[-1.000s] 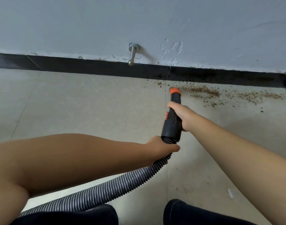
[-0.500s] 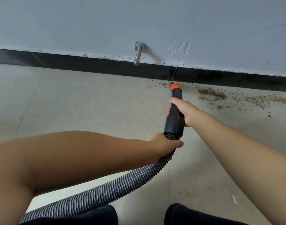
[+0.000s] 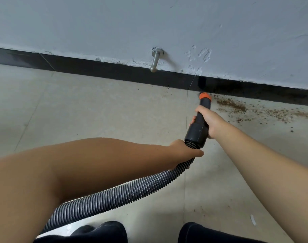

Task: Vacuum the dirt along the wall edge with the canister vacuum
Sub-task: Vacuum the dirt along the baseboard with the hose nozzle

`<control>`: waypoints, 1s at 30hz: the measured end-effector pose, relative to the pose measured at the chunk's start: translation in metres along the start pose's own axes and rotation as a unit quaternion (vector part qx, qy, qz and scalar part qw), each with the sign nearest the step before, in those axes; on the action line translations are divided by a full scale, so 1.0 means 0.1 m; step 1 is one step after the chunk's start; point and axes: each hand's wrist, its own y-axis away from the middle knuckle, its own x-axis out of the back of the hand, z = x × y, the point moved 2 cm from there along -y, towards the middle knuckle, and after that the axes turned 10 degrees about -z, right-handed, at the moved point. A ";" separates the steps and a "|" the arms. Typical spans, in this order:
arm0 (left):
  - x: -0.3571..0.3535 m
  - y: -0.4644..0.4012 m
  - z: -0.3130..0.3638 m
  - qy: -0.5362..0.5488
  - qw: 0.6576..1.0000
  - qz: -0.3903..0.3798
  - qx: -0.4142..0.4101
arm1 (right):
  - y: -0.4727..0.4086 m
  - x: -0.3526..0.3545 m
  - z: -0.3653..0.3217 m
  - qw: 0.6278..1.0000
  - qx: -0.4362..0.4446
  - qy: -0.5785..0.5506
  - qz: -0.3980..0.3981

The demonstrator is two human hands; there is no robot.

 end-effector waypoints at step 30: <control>0.24 0.12 -0.23 0.125 0.989 0.073 -0.016 | -0.21 -0.80 0.02 0.975 -0.003 0.178 -0.136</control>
